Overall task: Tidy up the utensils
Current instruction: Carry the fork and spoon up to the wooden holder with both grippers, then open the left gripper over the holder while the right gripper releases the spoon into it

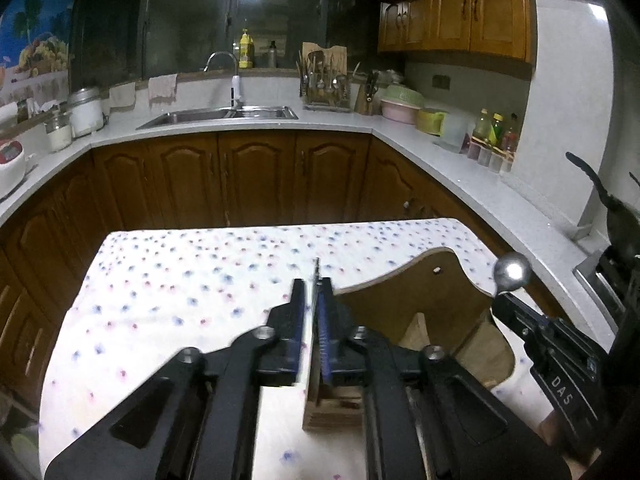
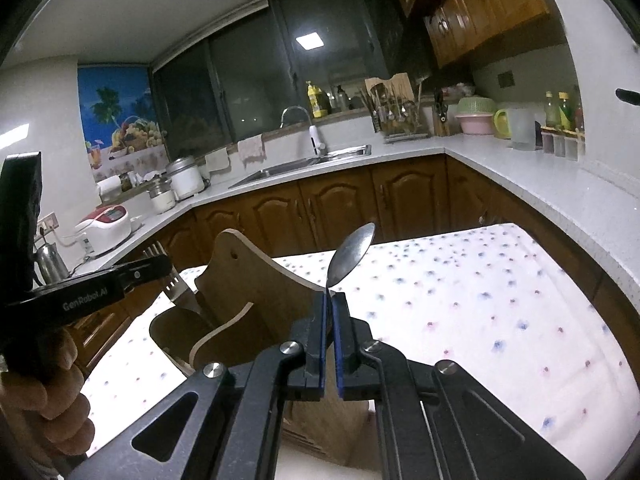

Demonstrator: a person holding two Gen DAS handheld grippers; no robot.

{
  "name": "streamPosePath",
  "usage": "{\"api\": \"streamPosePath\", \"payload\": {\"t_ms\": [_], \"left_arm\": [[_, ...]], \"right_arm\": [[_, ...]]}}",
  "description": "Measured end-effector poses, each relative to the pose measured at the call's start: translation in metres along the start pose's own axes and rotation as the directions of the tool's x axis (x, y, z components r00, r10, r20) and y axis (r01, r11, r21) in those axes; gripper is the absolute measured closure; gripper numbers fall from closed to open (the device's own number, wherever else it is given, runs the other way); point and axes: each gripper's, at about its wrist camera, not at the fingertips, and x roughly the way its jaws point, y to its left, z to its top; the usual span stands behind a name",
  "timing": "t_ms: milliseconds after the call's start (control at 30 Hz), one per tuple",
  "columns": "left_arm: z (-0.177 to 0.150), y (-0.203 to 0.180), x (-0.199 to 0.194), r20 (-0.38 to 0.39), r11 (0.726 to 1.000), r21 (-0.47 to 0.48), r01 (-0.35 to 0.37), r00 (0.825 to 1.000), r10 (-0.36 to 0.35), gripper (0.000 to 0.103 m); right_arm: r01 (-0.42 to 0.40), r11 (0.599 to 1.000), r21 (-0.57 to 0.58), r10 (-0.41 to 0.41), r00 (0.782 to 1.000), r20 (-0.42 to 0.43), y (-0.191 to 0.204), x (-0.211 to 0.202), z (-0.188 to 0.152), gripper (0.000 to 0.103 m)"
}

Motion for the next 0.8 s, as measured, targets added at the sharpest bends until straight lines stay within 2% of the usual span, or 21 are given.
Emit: {"api": "streamPosePath", "payload": {"t_ms": [67, 100, 167, 233, 300, 367, 467, 633, 800], "left_arm": [[0.0, 0.003, -0.004, 0.003, 1.0, -0.019, -0.008, 1.0, 0.008, 0.056], [0.0, 0.005, -0.009, 0.015, 0.999, -0.032, -0.01, 1.0, 0.01, 0.053], [0.0, 0.009, -0.016, 0.021, 0.999, -0.049, -0.007, 1.0, 0.008, 0.051], [-0.002, 0.014, -0.025, 0.027, 0.997, -0.072, -0.004, 1.0, 0.006, 0.047], [-0.005, 0.019, -0.037, 0.04, 0.996, -0.089, -0.016, 0.999, 0.02, 0.044], [-0.009, 0.024, -0.048, 0.051, 0.994, -0.106, -0.026, 0.998, 0.032, 0.034], [-0.02, 0.032, -0.066, 0.06, 0.99, -0.138, -0.038, 0.997, 0.047, 0.026], [-0.048, 0.042, -0.095, 0.052, 0.98, -0.192, -0.044, 0.997, 0.055, 0.022], [-0.086, 0.048, -0.117, 0.021, 0.97, -0.24, -0.047, 0.998, 0.053, 0.021]], "right_arm": [[0.003, 1.0, 0.011, -0.003, 1.0, 0.001, -0.001, -0.004, 0.001, 0.094], [0.004, 1.0, 0.014, -0.004, 1.0, 0.0, -0.001, -0.005, 0.002, 0.093], [0.016, 1.0, 0.023, -0.016, 1.0, 0.003, -0.003, -0.01, 0.004, 0.07], [0.03, 0.999, 0.032, -0.03, 0.999, 0.02, -0.005, -0.019, 0.006, 0.059], [0.029, 0.999, 0.046, -0.031, 0.999, 0.038, -0.007, -0.029, 0.007, 0.056], [0.019, 0.998, 0.064, -0.022, 0.999, 0.045, -0.009, -0.036, 0.008, 0.05], [0.009, 0.997, 0.082, -0.014, 0.998, 0.06, -0.011, -0.05, 0.008, 0.028], [-0.005, 0.995, 0.103, -0.003, 0.996, 0.086, -0.011, -0.081, -0.001, 0.013], [-0.022, 0.993, 0.115, 0.013, 0.997, 0.082, -0.006, -0.108, -0.015, 0.009]]}}
